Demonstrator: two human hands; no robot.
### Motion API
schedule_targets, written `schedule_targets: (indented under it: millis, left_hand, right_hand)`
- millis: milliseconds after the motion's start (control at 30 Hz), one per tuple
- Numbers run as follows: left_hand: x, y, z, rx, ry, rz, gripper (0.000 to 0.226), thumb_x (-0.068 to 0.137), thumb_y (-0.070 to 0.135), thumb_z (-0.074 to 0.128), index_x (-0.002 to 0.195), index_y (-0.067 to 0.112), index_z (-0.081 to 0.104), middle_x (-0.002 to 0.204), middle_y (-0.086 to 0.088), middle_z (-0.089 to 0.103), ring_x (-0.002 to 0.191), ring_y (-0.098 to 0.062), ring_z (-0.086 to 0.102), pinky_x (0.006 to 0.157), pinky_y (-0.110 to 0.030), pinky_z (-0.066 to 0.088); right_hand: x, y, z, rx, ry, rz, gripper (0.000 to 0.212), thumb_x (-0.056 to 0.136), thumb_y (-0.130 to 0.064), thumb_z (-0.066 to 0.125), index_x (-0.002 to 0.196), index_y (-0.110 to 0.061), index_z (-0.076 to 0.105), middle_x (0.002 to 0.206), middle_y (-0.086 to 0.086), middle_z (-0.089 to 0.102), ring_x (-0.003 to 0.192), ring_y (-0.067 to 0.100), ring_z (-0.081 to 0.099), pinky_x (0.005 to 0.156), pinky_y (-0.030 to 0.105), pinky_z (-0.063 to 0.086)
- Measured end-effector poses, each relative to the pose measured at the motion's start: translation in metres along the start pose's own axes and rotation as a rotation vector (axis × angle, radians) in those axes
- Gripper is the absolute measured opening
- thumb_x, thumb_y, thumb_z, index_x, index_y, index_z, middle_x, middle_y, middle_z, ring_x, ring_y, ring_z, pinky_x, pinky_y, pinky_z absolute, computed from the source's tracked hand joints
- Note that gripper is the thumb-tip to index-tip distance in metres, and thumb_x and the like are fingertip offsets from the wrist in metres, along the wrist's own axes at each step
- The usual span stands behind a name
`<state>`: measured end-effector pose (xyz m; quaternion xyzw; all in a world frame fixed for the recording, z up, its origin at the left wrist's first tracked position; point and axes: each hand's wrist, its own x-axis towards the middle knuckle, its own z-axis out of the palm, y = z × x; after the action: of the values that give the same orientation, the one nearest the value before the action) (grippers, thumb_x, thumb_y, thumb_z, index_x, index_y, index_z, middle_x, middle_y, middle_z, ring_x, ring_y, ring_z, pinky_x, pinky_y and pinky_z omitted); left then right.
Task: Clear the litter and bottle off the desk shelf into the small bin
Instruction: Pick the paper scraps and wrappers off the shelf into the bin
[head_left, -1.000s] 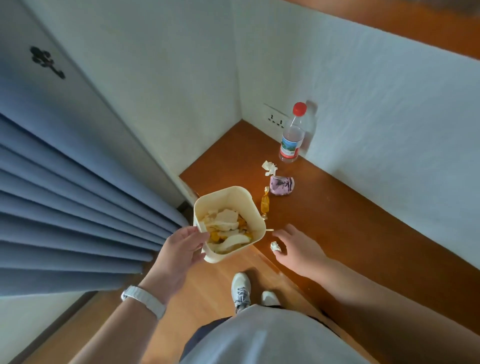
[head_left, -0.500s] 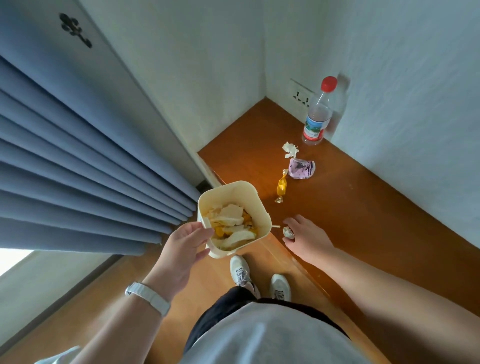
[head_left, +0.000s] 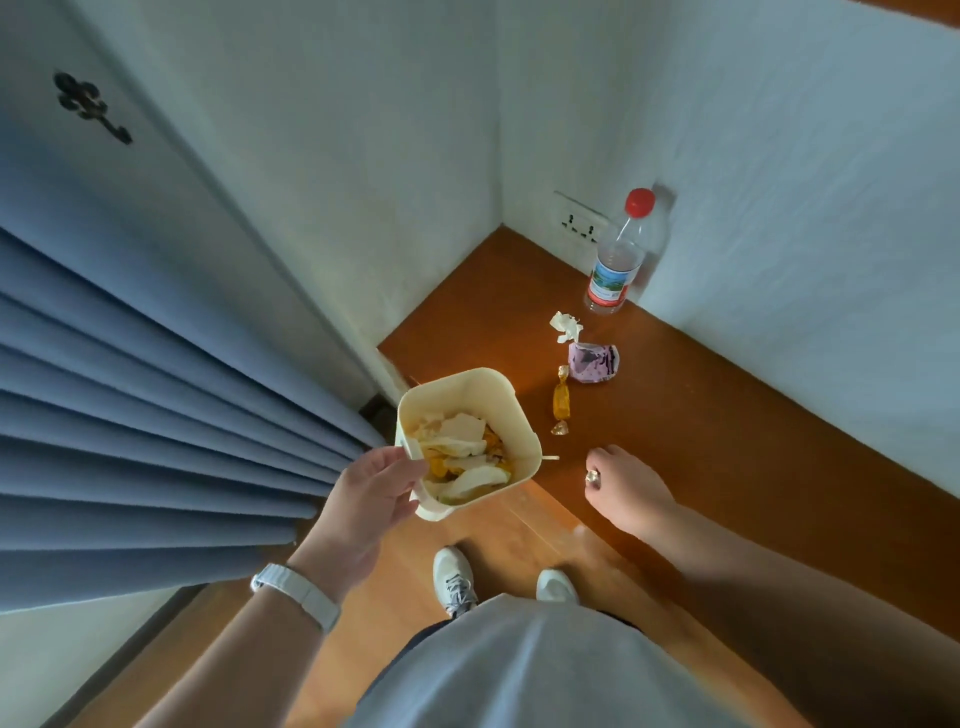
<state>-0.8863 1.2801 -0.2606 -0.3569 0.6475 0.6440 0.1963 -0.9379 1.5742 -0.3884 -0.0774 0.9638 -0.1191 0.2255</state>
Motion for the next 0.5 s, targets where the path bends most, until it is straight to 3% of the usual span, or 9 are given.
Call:
schedule_targets:
  millis: [267,367,500]
  left_hand:
    - [0.037,0.039,-0.023,0.024,-0.150,0.017,0.022,0.099,0.019,0.064,0.118,0.010,0.069,0.114,-0.008,0.079,0.113,-0.024,0.072,0.105,-0.043,0.054]
    - [0.049,0.048,-0.030,0.022,-0.187,0.001,0.022,0.099,0.020,0.064,0.119,0.012,0.068,0.118,-0.007,0.077,0.115,-0.023,0.071,0.105,-0.042,0.054]
    - [0.060,0.056,-0.038,0.037,-0.217,0.012,0.019,0.099,0.018,0.064,0.116,0.011,0.069,0.117,-0.008,0.077,0.113,-0.022,0.071,0.099,-0.036,0.054]
  right_hand:
    - [0.006,-0.051,-0.057,0.226,0.245,0.077,0.018,0.089,-0.028,0.067,0.105,-0.020,0.063,0.097,-0.007,0.062,0.078,0.008,0.059,0.069,0.022,0.054]
    - [0.007,-0.078,-0.096,0.341,0.321,0.081,0.021,0.088,-0.027,0.069,0.106,-0.021,0.061,0.098,-0.009,0.060,0.081,0.009,0.061,0.071,0.025,0.056]
    - [0.009,-0.118,-0.136,0.338,0.424,-0.071,0.017,0.089,-0.027,0.067,0.104,-0.021,0.062,0.093,-0.014,0.057,0.077,0.004,0.058,0.068,0.021,0.052]
